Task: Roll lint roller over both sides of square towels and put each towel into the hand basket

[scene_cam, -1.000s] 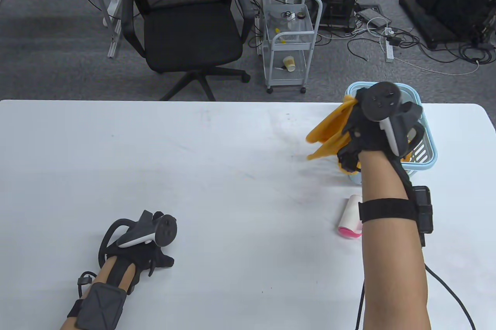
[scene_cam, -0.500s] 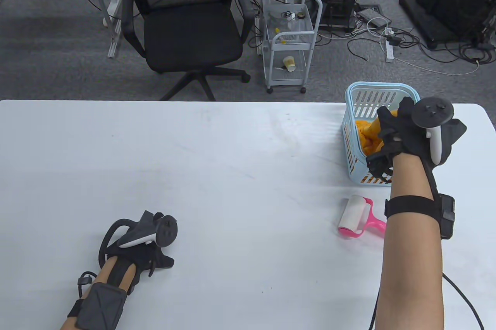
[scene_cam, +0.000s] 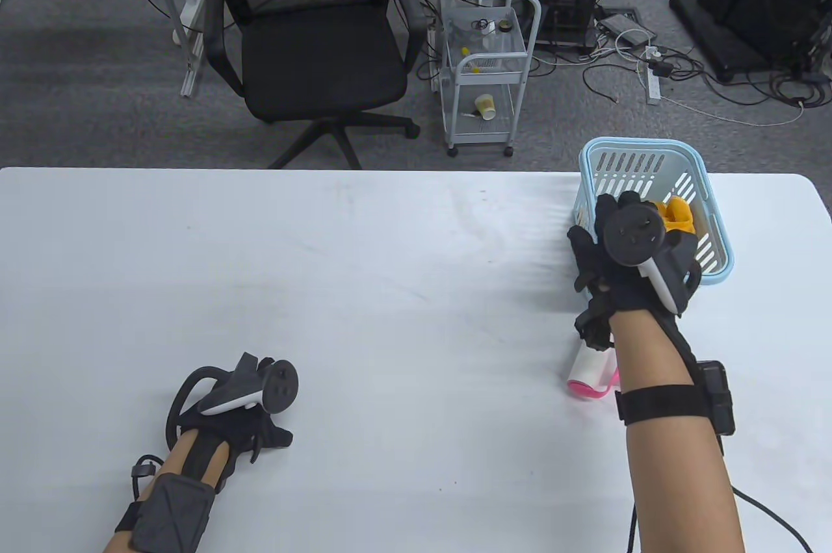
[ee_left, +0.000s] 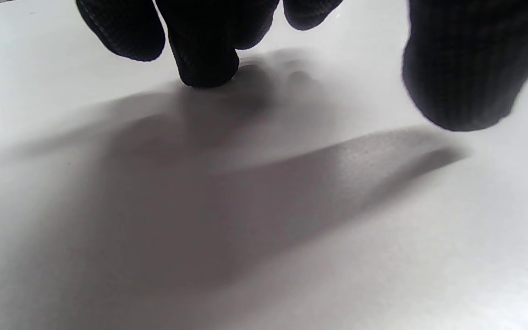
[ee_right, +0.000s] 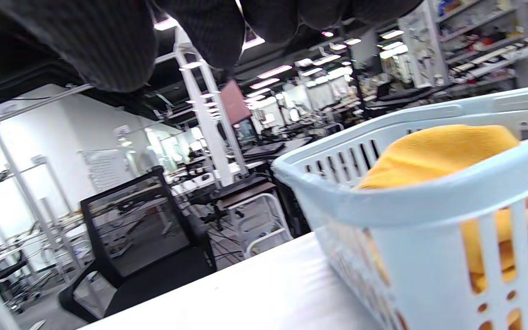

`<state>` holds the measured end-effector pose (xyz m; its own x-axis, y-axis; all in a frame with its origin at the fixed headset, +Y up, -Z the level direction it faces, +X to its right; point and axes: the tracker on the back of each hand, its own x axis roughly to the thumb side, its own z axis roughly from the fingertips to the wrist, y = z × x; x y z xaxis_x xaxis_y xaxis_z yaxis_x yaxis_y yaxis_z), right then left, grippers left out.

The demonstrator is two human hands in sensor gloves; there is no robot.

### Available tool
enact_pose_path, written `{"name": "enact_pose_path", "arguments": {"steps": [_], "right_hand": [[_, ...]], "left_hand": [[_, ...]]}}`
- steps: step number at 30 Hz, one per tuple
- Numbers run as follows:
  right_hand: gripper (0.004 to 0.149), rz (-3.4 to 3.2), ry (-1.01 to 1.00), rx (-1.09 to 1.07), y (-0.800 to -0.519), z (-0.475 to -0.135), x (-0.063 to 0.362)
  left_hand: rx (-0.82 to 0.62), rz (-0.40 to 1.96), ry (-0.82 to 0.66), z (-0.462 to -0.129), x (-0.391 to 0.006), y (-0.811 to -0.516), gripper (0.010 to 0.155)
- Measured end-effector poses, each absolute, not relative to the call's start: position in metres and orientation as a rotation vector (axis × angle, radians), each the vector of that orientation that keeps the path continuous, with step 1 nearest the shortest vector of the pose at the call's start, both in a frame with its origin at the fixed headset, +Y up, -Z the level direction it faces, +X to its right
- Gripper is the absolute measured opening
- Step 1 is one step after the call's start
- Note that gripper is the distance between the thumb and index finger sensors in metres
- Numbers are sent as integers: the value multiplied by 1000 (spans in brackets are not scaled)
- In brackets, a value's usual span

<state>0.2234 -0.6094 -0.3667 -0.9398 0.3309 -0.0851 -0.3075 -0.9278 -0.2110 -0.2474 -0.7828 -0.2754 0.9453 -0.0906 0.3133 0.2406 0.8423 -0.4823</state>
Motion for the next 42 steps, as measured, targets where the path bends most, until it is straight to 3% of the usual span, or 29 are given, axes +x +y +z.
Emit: {"name": "enact_pose_path", "arguments": {"steps": [6, 15, 19, 24, 28, 33, 38, 42], "right_hand": [[71, 2899, -338, -4, -637, -320, 183], [68, 3063, -404, 84, -698, -280, 170], [65, 3084, -444, 60, -702, -281, 177], [64, 3052, -460, 77, -704, -279, 179], [64, 3047, -431, 112, -708, -277, 176], [64, 3059, -413, 162, -713, -273, 171], [64, 3065, -408, 175, -717, -272, 171], [64, 3058, -390, 185, -724, -271, 168]], "left_hand": [[-541, -174, -281, -276, -247, -782, 95], [-489, -41, -205, -281, -247, -774, 87], [-312, 38, -168, -280, -230, -731, 84], [-72, 127, -208, -265, -175, -653, 78], [76, 88, -231, -253, -129, -624, 76], [156, 99, -229, -247, -95, -647, 70], [126, 9, -226, -253, -78, -699, 65], [116, -15, -240, -251, -70, -714, 65]]}}
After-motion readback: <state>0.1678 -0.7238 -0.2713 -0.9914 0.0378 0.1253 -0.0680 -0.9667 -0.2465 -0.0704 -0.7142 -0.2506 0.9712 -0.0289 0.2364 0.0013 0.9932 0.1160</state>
